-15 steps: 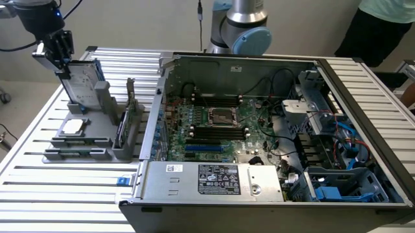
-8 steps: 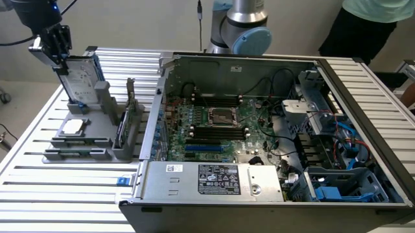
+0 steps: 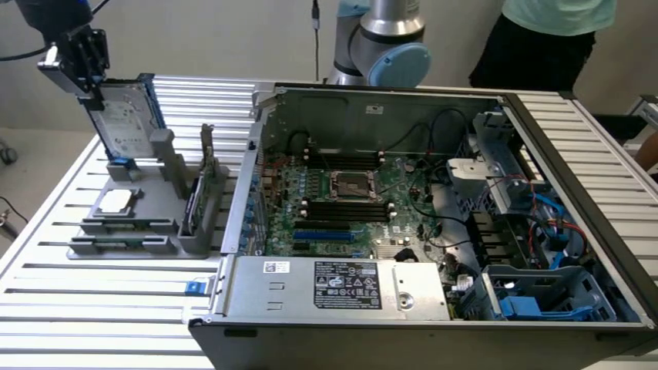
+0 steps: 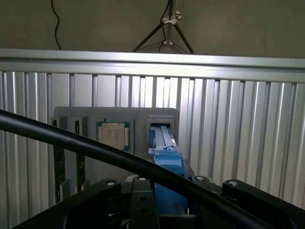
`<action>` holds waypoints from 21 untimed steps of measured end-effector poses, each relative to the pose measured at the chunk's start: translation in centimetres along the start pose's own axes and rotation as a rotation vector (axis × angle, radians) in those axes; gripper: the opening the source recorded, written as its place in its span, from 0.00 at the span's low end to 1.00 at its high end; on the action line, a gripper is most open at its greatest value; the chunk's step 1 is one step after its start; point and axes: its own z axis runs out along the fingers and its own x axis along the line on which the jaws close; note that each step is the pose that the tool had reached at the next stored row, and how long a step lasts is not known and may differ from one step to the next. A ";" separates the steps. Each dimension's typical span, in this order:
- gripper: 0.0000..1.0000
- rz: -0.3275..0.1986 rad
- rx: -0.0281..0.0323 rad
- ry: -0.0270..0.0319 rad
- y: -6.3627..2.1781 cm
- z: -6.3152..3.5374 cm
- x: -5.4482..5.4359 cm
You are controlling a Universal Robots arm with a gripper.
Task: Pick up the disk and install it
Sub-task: 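Pick up the disk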
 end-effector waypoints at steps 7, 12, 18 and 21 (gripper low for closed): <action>0.33 0.000 0.0000 0.0000 0.00 -2.49 0.1; 0.33 0.000 -0.0001 0.0000 -0.52 -4.74 0.3; 0.33 0.000 0.0001 -0.0003 -2.27 -7.38 0.5; 0.33 0.000 0.0001 -0.0007 -3.35 -8.77 0.7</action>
